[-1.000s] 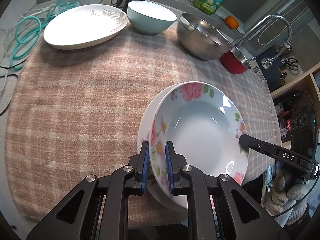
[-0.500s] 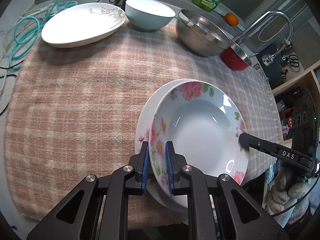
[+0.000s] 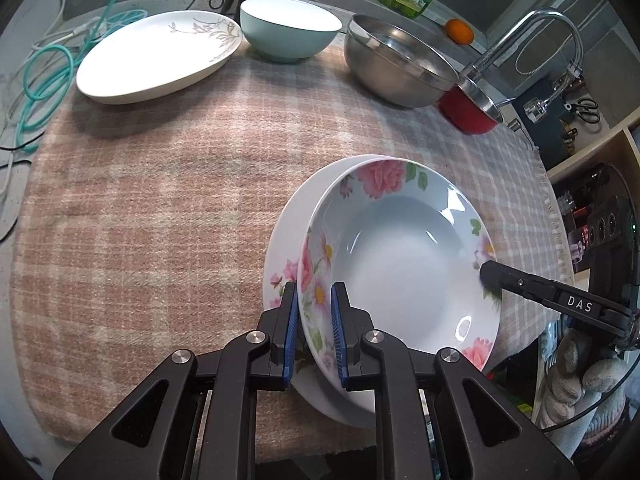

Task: Organize plates and bowls
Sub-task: 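Lower the rose plate onto the peony plate with both grippers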

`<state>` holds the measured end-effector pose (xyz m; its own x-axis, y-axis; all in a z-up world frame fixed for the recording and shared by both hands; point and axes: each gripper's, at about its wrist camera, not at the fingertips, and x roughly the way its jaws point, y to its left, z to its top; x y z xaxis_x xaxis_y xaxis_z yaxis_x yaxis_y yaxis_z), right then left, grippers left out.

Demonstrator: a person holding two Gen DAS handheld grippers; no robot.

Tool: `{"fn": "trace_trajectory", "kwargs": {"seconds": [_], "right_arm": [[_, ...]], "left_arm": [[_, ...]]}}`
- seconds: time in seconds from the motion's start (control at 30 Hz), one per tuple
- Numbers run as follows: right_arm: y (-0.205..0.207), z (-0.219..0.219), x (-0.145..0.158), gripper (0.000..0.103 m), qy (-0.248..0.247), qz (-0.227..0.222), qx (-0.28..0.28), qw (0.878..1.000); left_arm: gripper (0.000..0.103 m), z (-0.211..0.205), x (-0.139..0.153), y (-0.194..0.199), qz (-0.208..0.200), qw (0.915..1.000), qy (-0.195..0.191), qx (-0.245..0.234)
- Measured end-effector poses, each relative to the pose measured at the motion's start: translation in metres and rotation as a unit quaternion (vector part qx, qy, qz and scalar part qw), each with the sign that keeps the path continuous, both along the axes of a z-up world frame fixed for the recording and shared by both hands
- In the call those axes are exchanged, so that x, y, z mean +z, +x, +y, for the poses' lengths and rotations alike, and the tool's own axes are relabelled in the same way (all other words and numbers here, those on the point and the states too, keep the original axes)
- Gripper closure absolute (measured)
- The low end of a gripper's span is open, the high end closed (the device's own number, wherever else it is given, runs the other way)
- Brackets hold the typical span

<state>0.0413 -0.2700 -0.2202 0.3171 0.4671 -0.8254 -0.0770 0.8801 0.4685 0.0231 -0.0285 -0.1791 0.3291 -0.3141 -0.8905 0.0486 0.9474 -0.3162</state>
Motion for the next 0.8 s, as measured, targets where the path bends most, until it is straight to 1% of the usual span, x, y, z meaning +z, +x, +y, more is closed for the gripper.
{"fn": "trace_trajectory", "kwargs": {"seconds": [0.33,0.8], "right_arm": [[0.001,0.007,0.003,0.092,-0.026,-0.008,0.010,1.000],[0.001,0.010,0.002,0.092,-0.035,-0.011,0.011,0.999]], "left_arm": [[0.089,-0.003,0.000,0.001,-0.001,0.9998,0.015,-0.009],[0.089,-0.011,0.000,0.001,-0.004,0.9987,0.043,-0.028]]}}
